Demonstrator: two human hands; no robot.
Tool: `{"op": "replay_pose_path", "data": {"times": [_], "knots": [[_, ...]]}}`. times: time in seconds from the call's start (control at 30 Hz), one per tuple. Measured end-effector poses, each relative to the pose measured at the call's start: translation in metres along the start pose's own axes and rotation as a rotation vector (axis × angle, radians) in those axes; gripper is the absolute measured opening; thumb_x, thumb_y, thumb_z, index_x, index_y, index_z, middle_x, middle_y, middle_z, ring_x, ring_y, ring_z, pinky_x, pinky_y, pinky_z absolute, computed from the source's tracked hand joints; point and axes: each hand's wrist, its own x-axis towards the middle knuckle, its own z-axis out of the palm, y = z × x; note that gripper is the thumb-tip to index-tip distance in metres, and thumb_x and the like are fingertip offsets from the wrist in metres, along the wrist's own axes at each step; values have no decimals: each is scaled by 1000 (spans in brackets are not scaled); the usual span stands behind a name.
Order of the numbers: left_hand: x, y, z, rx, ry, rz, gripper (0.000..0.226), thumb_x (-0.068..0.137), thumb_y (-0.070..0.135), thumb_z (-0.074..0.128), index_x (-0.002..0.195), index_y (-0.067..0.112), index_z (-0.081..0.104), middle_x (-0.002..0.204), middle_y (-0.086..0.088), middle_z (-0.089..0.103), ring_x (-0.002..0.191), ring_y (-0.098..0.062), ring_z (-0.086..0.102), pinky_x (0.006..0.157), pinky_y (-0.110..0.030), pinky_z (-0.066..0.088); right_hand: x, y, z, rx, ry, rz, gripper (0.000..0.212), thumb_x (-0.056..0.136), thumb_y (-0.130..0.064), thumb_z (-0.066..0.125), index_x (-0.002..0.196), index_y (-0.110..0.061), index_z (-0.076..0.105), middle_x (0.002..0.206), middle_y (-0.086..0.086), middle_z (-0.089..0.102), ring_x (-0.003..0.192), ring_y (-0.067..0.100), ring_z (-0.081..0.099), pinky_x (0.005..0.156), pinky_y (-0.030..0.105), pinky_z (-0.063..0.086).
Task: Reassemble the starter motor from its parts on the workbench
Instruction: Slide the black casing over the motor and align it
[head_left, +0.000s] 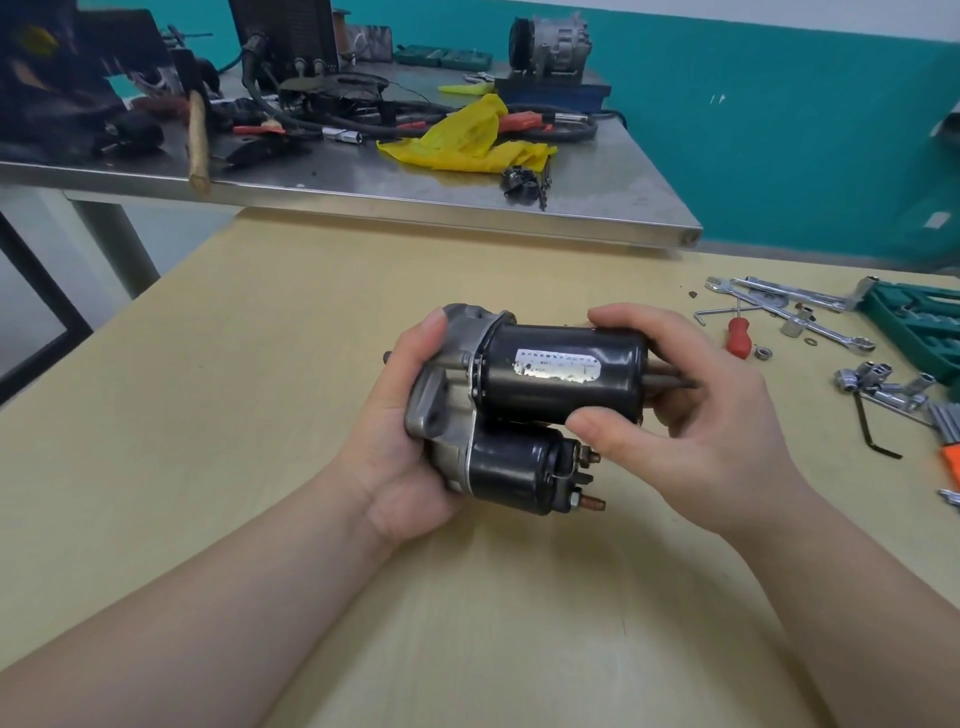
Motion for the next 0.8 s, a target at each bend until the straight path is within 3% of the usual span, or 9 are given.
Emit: {"op": "replay_pose_path", "data": {"times": [0.1,0.23,0.43,0.57,0.67,0.8], "knots": [[1,-1,0,68,57,31,72,67,65,88,124,22,81,132,-9,76,120,-30,74,95,-49,61,0,4,6,30,73,65,56,70,-45,88,124,-44,71,113,-13,76,98,20,77,79,35,65],[1,9,-1,169,113,96,70,75,76,78,121,24,83,131,-8,77,121,-30,74,91,-47,63,3,11,4,80,24,159,65,66,-45,91,128,-41,72,114,-13,79,100,12,78,76,22,62],[3,25,-8,308,43,169,63,71,66,89,118,24,82,119,-6,79,110,-26,76,87,-38,62,-2,16,6,-25,-208,194,75,68,-42,94,135,-53,61,124,-25,74,116,2,72,100,23,58],[4,24,-15,319,31,304,74,82,60,83,145,26,66,131,-6,74,118,-26,72,92,-37,60,-4,14,7,-145,-235,183,85,69,-45,92,146,-47,57,127,-30,71,118,-2,69,103,34,56],[6,19,-21,399,-7,385,77,88,57,79,155,25,56,137,-7,71,123,-25,69,94,-35,59,-3,15,8,-228,-269,168,91,71,-42,91,153,-39,53,135,-22,69,125,2,66,108,38,54],[7,15,-24,469,-46,407,82,89,58,79,158,26,50,139,-8,69,124,-27,68,96,-36,58,-4,17,11,-287,-271,148,89,73,-36,94,152,-37,54,130,-23,67,122,-2,63,101,21,50]]}}
